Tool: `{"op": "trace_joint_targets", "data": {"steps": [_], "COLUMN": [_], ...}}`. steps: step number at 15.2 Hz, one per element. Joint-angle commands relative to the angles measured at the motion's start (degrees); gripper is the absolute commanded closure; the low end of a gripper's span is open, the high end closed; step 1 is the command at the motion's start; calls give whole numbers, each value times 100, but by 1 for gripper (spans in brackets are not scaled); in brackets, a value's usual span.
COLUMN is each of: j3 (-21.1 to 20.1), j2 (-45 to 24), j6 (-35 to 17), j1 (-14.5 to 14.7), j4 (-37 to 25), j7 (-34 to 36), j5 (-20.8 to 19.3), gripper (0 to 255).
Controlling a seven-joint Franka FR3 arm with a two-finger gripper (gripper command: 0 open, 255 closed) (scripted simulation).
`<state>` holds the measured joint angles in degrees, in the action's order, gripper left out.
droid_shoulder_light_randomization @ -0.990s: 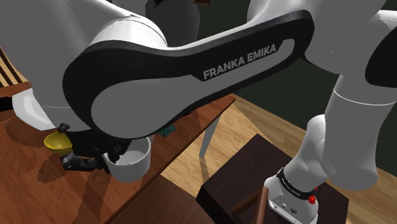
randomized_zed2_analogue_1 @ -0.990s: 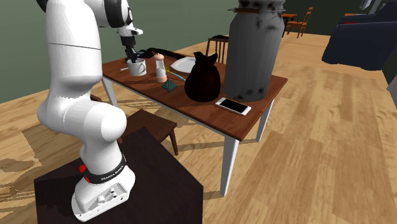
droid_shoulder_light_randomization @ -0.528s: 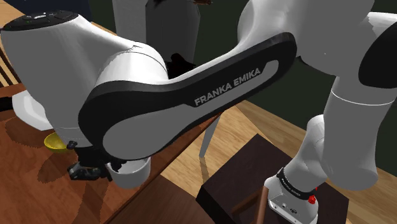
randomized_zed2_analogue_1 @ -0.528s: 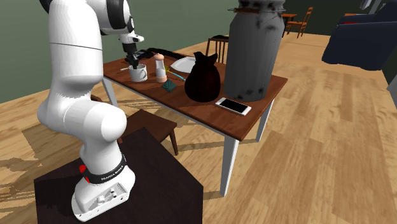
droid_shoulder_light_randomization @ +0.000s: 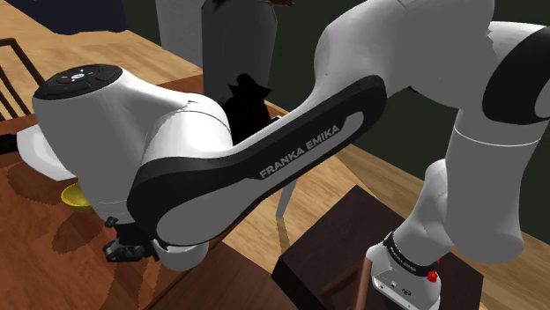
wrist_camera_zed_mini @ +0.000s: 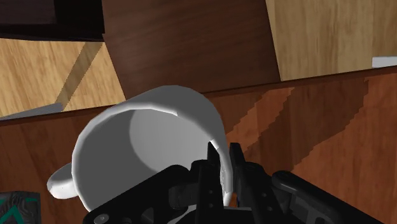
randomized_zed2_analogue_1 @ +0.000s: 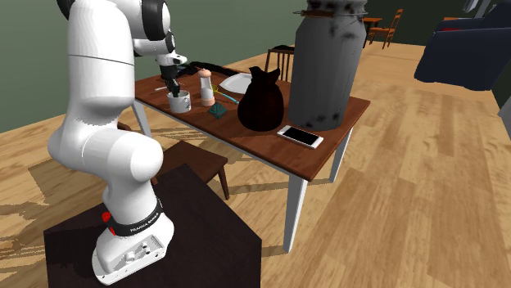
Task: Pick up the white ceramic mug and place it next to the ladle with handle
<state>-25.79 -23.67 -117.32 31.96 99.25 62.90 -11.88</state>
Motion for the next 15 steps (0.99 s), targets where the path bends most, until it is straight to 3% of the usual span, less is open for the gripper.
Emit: {"op": "trace_joint_targets", "data": {"steps": [1,8,9,15], "j3": [19,19,19,-3], "j2": [-77,-77,-77,-5], "j6": [-105,-105,-106,57], "j1": [15,15,15,7], "j4": [33,33,33,-65], "j7": [23,23,23,-4], "j5": [-40,-40,-40,3], "gripper": [255,255,0,0]}}
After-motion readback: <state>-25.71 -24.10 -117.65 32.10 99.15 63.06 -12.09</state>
